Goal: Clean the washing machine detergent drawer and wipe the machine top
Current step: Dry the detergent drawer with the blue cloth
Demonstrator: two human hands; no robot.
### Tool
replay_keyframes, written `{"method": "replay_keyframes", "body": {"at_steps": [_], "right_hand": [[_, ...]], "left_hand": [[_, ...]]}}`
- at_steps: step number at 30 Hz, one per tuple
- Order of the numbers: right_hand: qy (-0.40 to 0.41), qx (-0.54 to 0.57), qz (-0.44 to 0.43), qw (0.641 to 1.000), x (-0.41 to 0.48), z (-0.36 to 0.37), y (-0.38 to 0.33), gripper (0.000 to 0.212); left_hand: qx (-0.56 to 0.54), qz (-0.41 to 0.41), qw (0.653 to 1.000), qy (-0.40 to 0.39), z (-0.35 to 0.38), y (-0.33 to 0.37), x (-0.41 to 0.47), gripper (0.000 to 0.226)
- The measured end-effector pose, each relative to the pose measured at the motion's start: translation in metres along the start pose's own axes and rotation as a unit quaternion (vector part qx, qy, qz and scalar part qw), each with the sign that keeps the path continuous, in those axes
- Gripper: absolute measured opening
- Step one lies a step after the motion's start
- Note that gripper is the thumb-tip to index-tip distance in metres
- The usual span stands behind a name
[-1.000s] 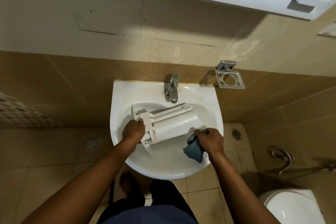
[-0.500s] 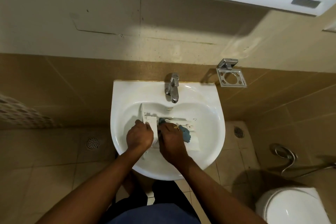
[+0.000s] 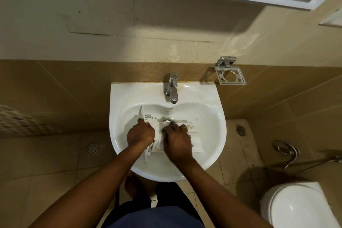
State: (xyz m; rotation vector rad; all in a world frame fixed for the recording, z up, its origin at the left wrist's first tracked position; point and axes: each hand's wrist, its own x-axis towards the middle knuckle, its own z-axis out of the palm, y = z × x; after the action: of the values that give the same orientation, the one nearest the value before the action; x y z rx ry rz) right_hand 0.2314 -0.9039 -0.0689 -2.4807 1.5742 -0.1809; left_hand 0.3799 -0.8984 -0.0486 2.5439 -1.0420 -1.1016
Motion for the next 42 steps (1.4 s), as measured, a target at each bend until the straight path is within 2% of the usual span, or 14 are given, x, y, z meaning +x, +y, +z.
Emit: {"method": "replay_keyframes", "body": {"at_steps": [4,6,8,10,12,15,17,20,22,25,30,33,38,42], "right_hand": [[-0.022,0.134,-0.052,0.989,-0.009,-0.005,0.002,0.032],[-0.015,0.135,-0.053,0.989,-0.010,-0.016,0.035,0.031],[0.017,0.122,0.012,0.992,-0.005,-0.027,0.065,0.029],[0.036,0.120,0.135,0.983,0.004,-0.033,0.077,0.028],[0.040,0.109,0.172,0.978,0.010,-0.032,0.067,0.027],[0.063,0.144,0.097,0.983,0.007,-0.025,0.031,0.028],[0.057,0.219,0.041,0.973,-0.002,-0.017,0.005,0.033],[0.013,0.287,0.039,0.957,-0.013,-0.016,-0.004,0.048],[-0.007,0.284,0.006,0.959,-0.014,-0.023,0.012,0.051],[-0.034,0.204,-0.043,0.977,-0.004,-0.044,0.048,0.048],[0.044,0.153,0.140,0.977,0.016,-0.063,0.085,0.040],[0.078,0.160,0.181,0.967,0.012,-0.057,0.055,0.039],[0.047,0.210,0.015,0.976,-0.012,-0.030,-0.007,0.038],[-0.020,0.206,-0.057,0.977,-0.009,-0.040,0.014,0.040]], "left_hand": [[-0.002,-0.015,1.000,-0.026,-0.009,0.003,-0.001,0.047],[-0.062,-0.056,0.995,-0.057,-0.015,0.008,-0.002,0.046],[-0.137,-0.104,0.980,-0.096,-0.021,0.015,0.000,0.045],[-0.180,-0.129,0.968,-0.116,-0.025,0.020,0.004,0.030],[-0.198,-0.146,0.962,-0.118,-0.027,0.025,0.004,0.018],[-0.209,-0.154,0.958,-0.118,-0.030,0.028,0.006,0.018],[-0.212,-0.155,0.957,-0.120,-0.031,0.025,0.009,0.020],[-0.196,-0.154,0.959,-0.134,-0.031,0.025,0.014,0.023],[-0.203,-0.158,0.953,-0.162,-0.032,0.026,0.015,0.025],[-0.212,-0.156,0.945,-0.195,-0.038,0.022,0.018,0.039],[-0.214,-0.143,0.946,-0.195,-0.046,0.019,0.018,0.038],[-0.226,-0.142,0.943,-0.196,-0.046,0.018,0.017,0.040],[-0.235,-0.144,0.942,-0.190,-0.043,0.013,0.023,0.043],[-0.228,-0.146,0.942,-0.199,-0.042,0.011,0.025,0.039]]}}
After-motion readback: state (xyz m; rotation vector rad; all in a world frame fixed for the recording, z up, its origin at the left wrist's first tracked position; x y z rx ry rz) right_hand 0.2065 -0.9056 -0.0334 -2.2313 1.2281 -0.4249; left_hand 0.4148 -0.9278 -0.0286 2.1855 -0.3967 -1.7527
